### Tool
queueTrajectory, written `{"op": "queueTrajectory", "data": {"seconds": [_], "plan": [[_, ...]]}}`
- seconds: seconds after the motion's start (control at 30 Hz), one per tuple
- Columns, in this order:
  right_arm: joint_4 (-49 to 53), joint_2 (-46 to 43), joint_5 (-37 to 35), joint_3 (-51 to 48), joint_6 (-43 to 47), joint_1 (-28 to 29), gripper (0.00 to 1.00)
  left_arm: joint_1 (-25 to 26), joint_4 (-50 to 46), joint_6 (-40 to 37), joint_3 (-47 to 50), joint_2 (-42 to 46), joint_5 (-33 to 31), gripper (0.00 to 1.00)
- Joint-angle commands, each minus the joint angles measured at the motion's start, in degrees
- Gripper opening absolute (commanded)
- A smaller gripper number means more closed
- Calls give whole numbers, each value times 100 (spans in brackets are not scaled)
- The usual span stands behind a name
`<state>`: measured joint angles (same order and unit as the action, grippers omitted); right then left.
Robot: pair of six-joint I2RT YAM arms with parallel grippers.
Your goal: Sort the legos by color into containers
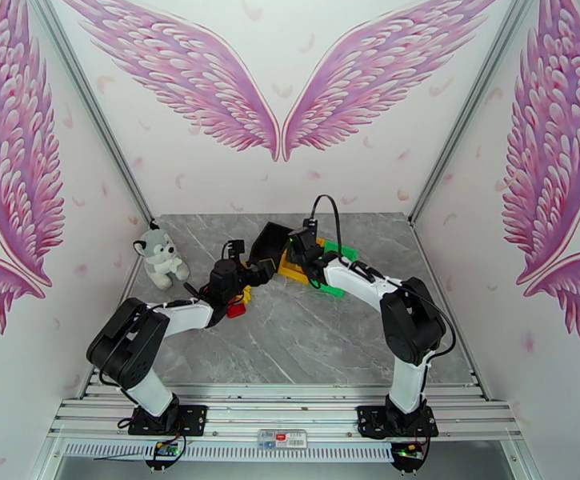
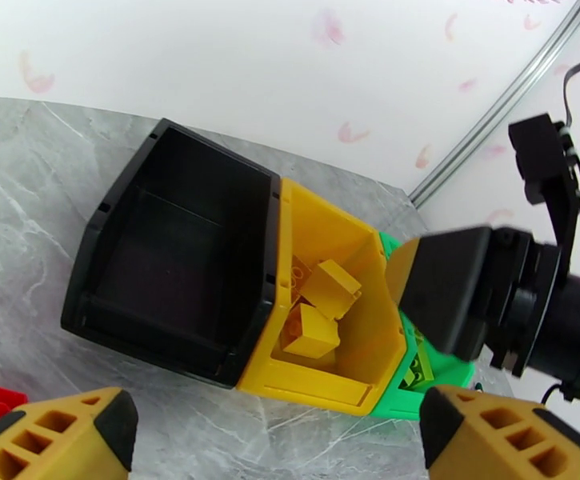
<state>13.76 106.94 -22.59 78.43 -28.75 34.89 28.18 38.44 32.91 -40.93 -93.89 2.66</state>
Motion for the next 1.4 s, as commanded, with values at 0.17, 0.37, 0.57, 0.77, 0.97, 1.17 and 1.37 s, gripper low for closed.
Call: {"op": "queueTrajectory", "data": {"seconds": [0.17, 0.37, 0.57, 0.77, 0.97, 1.17, 1.37], "plan": [[-594, -340, 583, -598, 446, 861, 81, -280, 171, 179, 637, 628, -485, 99], [-759, 304, 1608, -410, 929, 1237, 82, -625, 127, 334, 1227, 1090, -477, 99], [-678, 966, 1910, 127, 1222, 1577, 78, -749, -177, 314, 1839, 2003, -601, 99], [-596, 1398, 1969, 416, 1193, 1635, 78, -810, -1151, 78, 2322, 3608, -1023, 99], [-363, 1811, 1796, 835, 1192, 1628, 72, -918, -1799, -28, 2522, 4596, -1123, 99], [-148, 2103, 1709, 1186, 1055, 1501, 65, -960, -1672, -16, 2350, 4084, -879, 99], [-223, 2166, 1948, 1209, 865, 1311, 57, -981, -1320, 49, 2113, 3254, -590, 99]]}}
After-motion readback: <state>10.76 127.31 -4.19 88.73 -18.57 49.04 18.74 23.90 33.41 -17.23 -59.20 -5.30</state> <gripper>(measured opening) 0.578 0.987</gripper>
